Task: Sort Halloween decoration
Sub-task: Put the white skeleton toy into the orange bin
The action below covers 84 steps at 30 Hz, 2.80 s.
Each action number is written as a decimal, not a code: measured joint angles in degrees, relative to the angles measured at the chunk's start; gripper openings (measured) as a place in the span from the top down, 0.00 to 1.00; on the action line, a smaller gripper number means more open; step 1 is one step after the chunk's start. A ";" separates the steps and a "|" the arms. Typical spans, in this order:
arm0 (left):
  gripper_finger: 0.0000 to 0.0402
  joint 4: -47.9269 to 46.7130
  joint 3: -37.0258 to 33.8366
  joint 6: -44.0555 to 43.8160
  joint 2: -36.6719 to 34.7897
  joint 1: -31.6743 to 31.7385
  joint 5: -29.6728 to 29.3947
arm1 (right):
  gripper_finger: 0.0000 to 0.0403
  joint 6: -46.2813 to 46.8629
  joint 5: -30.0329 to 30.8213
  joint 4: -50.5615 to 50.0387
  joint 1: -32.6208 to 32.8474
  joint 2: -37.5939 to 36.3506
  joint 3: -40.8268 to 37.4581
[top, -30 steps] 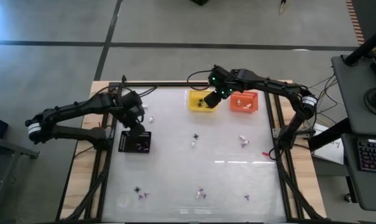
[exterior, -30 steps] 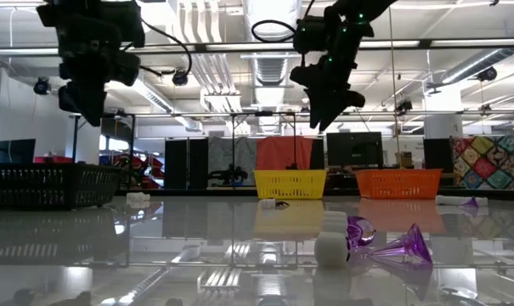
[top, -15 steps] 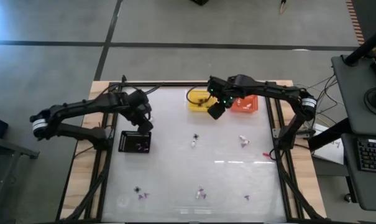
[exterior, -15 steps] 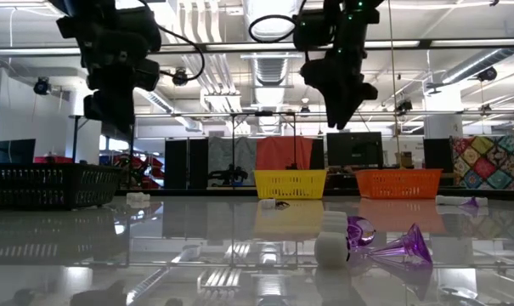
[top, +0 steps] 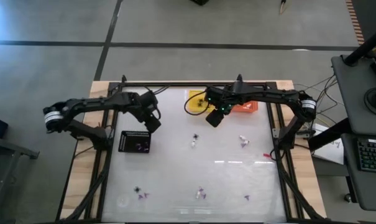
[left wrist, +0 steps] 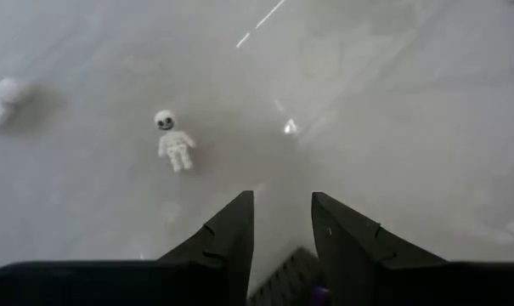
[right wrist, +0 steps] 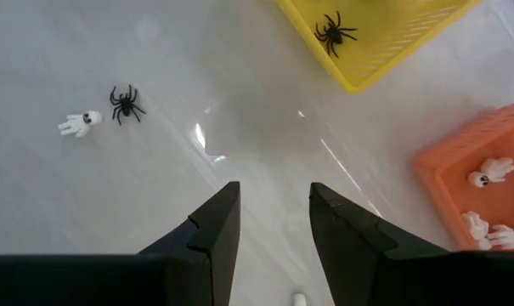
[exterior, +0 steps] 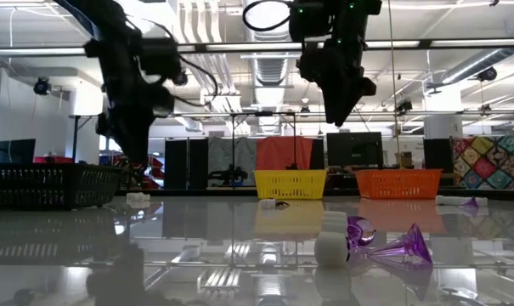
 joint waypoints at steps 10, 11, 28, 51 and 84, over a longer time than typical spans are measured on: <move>0.75 -1.03 4.81 1.87 10.32 5.18 -5.16 | 0.67 2.30 0.00 0.05 0.00 -0.35 -0.03; 0.75 -1.65 5.08 1.92 10.99 5.70 -5.13 | 0.67 2.41 0.01 0.05 0.00 -0.35 -0.04; 0.75 -0.62 4.82 8.22 20.59 7.53 -4.72 | 0.66 2.37 0.02 0.03 0.00 -0.46 -0.04; 0.99 -1.69 16.04 27.20 18.71 7.26 7.81 | 0.66 6.24 3.22 -0.67 -0.02 -2.71 -0.05; 1.00 20.29 34.85 34.43 19.37 7.22 11.26 | 0.66 15.26 19.98 -9.31 -0.15 -21.42 -0.05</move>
